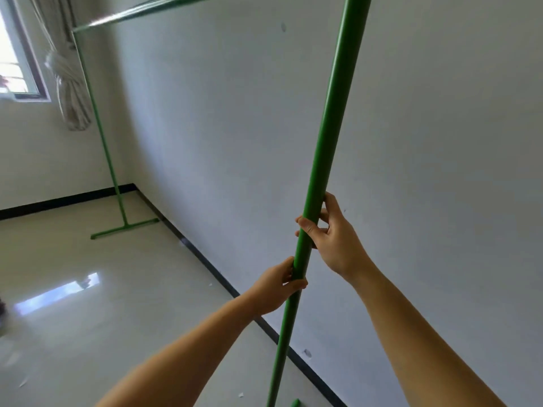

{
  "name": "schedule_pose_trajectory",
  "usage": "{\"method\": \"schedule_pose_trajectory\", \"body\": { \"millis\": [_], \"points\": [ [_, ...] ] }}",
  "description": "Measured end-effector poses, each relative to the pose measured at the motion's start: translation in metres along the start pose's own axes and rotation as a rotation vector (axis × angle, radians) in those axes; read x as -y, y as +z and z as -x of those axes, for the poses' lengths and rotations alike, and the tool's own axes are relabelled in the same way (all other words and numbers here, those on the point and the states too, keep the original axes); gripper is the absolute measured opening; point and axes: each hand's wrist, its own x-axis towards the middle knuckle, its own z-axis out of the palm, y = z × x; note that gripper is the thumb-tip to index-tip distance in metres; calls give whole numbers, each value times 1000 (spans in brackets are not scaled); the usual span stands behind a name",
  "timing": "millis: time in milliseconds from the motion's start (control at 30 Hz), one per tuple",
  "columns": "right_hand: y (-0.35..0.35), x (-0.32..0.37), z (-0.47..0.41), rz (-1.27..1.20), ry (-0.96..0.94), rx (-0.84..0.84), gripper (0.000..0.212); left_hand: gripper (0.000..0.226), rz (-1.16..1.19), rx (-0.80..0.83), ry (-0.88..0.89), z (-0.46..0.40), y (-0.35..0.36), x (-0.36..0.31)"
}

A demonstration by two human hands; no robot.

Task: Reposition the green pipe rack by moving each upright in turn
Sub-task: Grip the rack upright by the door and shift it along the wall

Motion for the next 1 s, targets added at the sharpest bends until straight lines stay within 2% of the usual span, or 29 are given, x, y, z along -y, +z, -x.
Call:
{"method": "schedule_pose_trajectory", "body": {
  "millis": [433, 733, 1000],
  "points": [
    [151, 37, -98, -68, -101, 128, 51, 18, -10, -173, -78, 6, -148, 83],
    [241, 49, -173, -63, -222, 190, 49, 16, -21, -355, -124, -1, -229, 134],
    [299, 43, -260, -119, -333, 347, 45, 16, -49, -545, -202, -42, -292, 177]
  ]
}}
